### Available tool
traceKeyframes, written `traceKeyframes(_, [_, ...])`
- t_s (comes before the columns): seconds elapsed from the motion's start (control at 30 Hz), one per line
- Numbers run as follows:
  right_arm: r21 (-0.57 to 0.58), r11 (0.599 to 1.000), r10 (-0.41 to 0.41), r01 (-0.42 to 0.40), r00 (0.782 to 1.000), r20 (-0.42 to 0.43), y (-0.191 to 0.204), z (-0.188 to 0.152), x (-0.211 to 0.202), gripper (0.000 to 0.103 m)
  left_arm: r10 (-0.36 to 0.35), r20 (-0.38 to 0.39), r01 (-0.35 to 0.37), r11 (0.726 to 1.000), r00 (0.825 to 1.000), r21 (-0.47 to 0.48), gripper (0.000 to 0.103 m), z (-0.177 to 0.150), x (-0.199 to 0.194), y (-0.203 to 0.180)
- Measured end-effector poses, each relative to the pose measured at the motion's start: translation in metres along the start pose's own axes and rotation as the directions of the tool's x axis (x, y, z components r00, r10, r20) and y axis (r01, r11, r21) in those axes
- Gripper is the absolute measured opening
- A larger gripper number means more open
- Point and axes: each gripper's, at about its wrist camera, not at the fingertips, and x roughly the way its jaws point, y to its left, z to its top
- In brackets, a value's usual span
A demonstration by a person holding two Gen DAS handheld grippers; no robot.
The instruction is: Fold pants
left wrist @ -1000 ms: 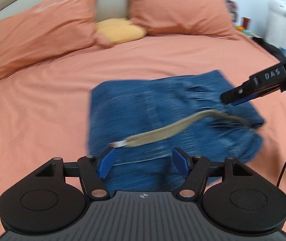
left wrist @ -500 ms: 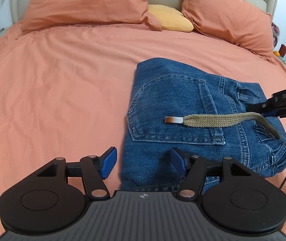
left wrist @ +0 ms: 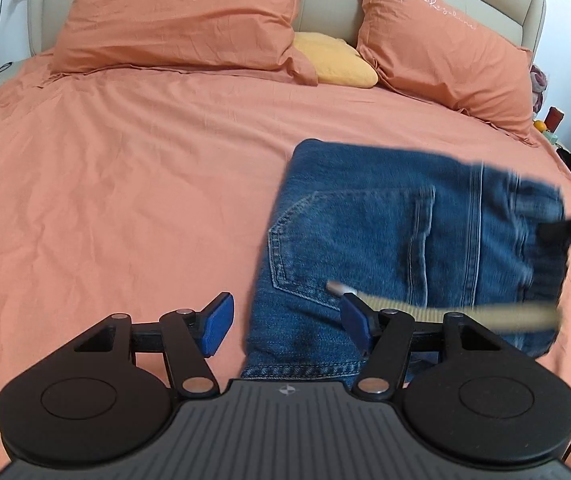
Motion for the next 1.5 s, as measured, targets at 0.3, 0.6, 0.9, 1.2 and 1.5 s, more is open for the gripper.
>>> traceKeyframes(0.3, [0.185, 0.983, 0.000, 0.006, 0.999, -0.034, -0.057, -0.036, 0.038, 0.004, -0.012, -0.008, 0.012, 0.998, 1.000, 0.056, 0.070, 0.009, 0.000, -0.015])
traceKeyframes(0.6, [0.109, 0.994, 0.022, -0.025, 0.999, 0.024, -0.072, -0.042, 0.055, 0.033, -0.017, -0.055, 0.022, 0.995, 0.998, 0.094, 0.069, 0.008, 0.019, -0.036])
traceKeyframes(0.9, [0.282, 0.950, 0.131, -0.135, 0.991, 0.033, -0.112, -0.035, 0.071, 0.063, 0.011, -0.087, -0.001, 0.994, 0.996, 0.109, 0.069, 0.010, 0.041, -0.044])
traceKeyframes(1.2, [0.443, 0.843, 0.301, -0.306, 0.950, 0.083, -0.131, -0.056, 0.091, 0.023, 0.030, -0.120, -0.015, 0.992, 0.992, 0.124, 0.069, 0.010, 0.050, -0.046])
traceKeyframes(1.5, [0.051, 0.979, 0.192, -0.197, 0.978, 0.085, -0.024, 0.022, 0.016, 0.011, 0.039, -0.068, -0.032, 0.994, 0.997, 0.108, 0.066, 0.024, 0.033, -0.039])
